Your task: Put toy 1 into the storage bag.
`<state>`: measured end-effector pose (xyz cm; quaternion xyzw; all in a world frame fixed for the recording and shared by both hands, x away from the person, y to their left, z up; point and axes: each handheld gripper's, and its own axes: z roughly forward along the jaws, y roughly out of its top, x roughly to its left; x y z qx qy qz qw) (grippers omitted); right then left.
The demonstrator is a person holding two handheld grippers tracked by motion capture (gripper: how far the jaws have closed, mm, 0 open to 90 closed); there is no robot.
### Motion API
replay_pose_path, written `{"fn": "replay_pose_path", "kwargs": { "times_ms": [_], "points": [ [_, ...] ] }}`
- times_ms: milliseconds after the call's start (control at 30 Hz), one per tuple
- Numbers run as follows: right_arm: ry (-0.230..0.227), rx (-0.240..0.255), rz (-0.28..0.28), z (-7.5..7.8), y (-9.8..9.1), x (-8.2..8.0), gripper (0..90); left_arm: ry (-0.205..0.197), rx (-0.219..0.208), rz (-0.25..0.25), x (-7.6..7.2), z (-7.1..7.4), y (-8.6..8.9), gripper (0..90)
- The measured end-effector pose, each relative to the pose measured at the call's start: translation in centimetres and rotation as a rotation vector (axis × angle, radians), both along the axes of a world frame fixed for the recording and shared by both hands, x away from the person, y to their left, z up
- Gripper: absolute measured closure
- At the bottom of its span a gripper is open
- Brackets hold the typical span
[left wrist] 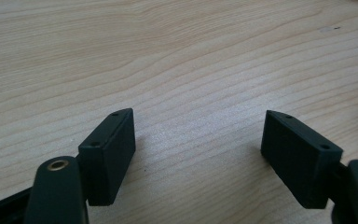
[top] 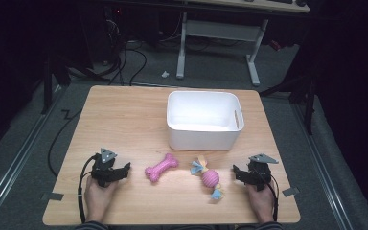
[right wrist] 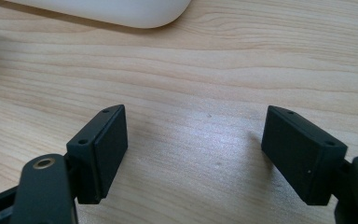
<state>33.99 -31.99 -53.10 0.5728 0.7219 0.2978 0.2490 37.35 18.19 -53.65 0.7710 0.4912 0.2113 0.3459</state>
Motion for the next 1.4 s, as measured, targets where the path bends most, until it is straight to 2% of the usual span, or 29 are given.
{"fn": "replay_pose_path", "kwargs": {
  "times_ms": [833, 1033, 1233, 1400],
  "points": [
    [0.001, 0.0, 0.0, 0.0, 0.0, 0.0, 22.8, 0.011, 0.0, -0.017, 0.1, 0.1, 0.0, 23.5],
    [0.0, 0.001, 0.0, 0.0, 0.0, 0.0, 22.8, 0.033, -0.016, -0.026, 0.1, 0.4, 0.3, 25.6],
    [0.0, 0.0, 0.0, 0.0, 0.0, 0.0, 22.8, 0.027, -0.05, -0.04, -0.2, 1.1, 0.4, 28.0],
    [0.001, 0.001, 0.0, 0.0, 0.0, 0.0, 22.8, 0.026, -0.053, -0.048, -0.4, 1.8, 0.2, 30.3]
  ]
}}
